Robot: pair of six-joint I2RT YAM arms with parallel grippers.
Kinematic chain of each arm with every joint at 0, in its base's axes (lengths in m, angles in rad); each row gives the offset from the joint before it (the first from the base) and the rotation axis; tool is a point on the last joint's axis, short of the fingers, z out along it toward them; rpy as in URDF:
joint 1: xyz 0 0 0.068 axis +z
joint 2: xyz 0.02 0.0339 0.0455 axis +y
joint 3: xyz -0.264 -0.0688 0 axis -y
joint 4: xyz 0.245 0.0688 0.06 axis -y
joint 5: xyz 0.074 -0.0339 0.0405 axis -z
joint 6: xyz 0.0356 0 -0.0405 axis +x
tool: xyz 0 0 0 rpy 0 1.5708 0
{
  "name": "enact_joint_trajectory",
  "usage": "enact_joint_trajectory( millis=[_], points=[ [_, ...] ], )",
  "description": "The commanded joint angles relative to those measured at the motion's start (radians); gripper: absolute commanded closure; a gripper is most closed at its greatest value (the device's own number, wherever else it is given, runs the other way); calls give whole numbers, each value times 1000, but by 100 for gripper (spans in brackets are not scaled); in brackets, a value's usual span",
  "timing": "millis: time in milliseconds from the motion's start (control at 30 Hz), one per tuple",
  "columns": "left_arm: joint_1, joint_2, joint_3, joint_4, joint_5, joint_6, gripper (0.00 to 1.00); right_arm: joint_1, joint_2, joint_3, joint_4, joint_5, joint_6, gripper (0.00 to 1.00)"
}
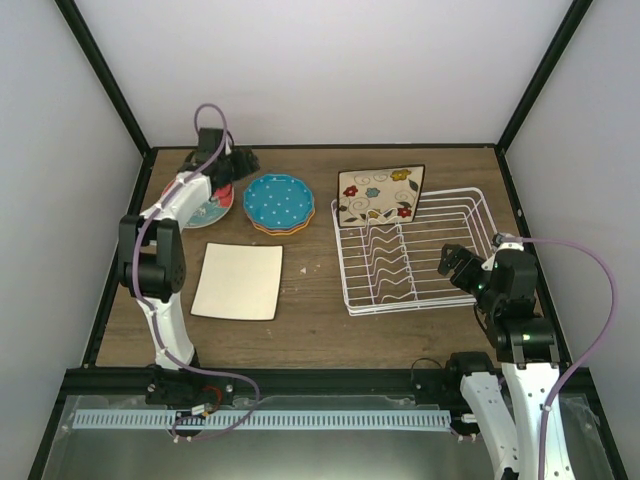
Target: Unload the plates from the dish rack
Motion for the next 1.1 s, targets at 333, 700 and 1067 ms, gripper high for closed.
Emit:
enact_joint_trajectory(
  millis=[333, 700, 1067],
  points=[
    [-87, 79, 344, 431, 574, 214, 10, -4, -10, 50, 4, -1, -9, 0],
    [-290, -34, 110, 209, 731, 765, 14, -5, -57, 73, -56, 30, -11, 0],
    [-363, -52, 9, 244, 600, 928, 16, -4, -33, 65, -12, -28, -30, 0]
  ],
)
